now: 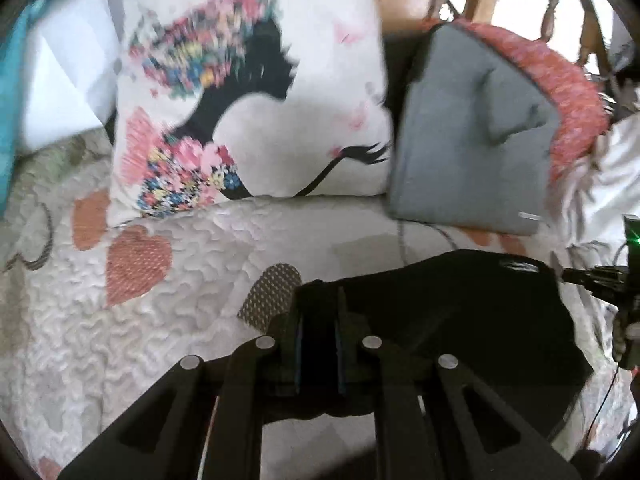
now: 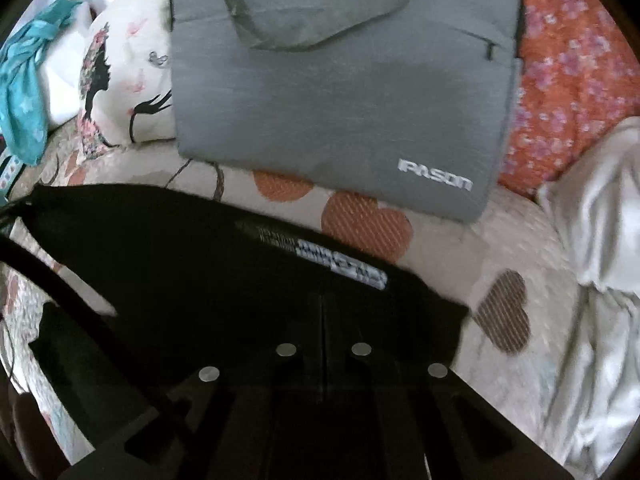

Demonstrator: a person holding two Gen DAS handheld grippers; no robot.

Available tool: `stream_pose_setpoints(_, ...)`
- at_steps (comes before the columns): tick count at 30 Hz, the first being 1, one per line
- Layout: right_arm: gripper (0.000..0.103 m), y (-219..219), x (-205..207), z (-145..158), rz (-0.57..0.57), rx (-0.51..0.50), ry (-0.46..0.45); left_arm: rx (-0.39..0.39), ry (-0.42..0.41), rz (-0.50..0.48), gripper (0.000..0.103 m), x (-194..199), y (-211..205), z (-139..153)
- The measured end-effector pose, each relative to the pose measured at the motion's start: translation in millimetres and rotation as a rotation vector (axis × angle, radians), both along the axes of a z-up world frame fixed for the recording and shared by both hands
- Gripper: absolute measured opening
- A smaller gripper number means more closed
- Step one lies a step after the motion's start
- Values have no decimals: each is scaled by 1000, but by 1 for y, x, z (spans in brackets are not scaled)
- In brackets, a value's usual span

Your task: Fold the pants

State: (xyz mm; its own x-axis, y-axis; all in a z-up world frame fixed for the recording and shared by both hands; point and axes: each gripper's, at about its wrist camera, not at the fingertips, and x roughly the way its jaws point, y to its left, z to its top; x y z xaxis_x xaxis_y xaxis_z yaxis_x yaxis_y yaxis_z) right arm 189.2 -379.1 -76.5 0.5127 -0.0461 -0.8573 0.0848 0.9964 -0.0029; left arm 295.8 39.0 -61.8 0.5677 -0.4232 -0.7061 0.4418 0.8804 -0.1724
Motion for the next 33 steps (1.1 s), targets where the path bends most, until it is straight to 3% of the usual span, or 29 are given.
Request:
stream_pose_setpoints(1, 3, 1, -9, 0, -16, -12, 3, -2, -16, -4, 11, -12, 0, 5)
stream_pose_setpoints(2, 14, 1, -13, -2, -31, -15, 5, -4, -24, -3, 11, -18, -7, 6)
stream_pose_setpoints(3, 43, -2, -15, -2, -55, -17, 10, -6, -34, -3, 11, -30, -4, 11)
stream_pose_setpoints(5, 84, -10, -11, -2, -109, -3, 14, 8, -57, 1, 11, -43, -13, 16)
stream_pose_setpoints(8, 85, -23, 8, -7, -176, 133, 38, 39, -77, 12, 11, -57, -14, 19)
stream_pose_setpoints(10, 85, -33, 32, -17, -256, 280, 77, 45, -85, 15, 11, -55, -16, 14)
stream_pose_setpoints(12, 84, -38, 55, -25, -328, 347, 101, 38, -94, 23, 11, -52, -16, 13)
stream_pose_setpoints(18, 80, -64, 112, -71, -657, 314, 277, 19, -90, 33, 11, -39, -7, 3)
stream_pose_setpoints(21, 78, -59, 124, -77, -720, 229, 311, 31, -96, 31, 11, -37, -6, -2)
stream_pose_setpoints(22, 74, -55, 126, -76, -714, 200, 312, 37, -102, 31, 11, -38, -6, -2)
stream_pose_setpoints(24, 46, -47, 125, -68, -686, 142, 286, 43, -106, 33, 11, -41, -5, -4)
stream_pose_setpoints(25, 23, -47, 120, -64, -678, 127, 280, 44, -106, 36, 11, -42, -4, -3)
stream_pose_setpoints(26, 6, -50, 113, -60, -674, 155, 265, 45, -109, 41, 11, -44, -2, -2)
stream_pose_setpoints(28, 1, -60, 91, -46, -672, 239, 204, 36, -110, 39, 11, -49, 2, 2)
stream_pose_setpoints(33, 1, -71, 37, -11, -668, 263, 116, 23, -140, 48, 11, -74, 9, 22)
